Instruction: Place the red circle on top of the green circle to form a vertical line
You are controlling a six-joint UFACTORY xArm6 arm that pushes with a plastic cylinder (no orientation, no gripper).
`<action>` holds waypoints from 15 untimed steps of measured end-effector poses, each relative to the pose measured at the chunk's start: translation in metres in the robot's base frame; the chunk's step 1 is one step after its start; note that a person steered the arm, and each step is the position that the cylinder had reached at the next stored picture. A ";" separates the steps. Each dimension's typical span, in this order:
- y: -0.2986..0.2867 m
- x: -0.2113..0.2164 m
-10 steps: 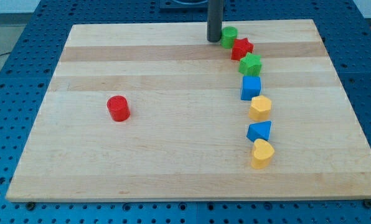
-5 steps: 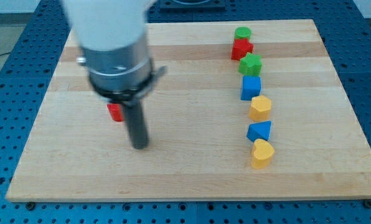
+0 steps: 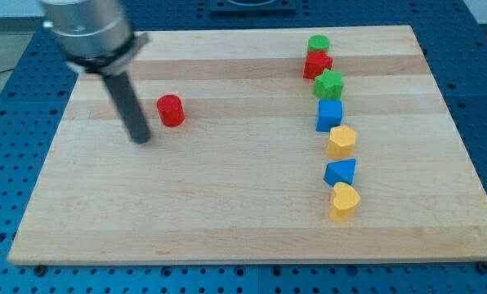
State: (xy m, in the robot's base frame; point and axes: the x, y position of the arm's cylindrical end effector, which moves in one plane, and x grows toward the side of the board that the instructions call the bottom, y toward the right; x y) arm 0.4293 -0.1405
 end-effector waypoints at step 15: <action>0.139 -0.195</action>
State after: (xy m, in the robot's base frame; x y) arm 0.2342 -0.0019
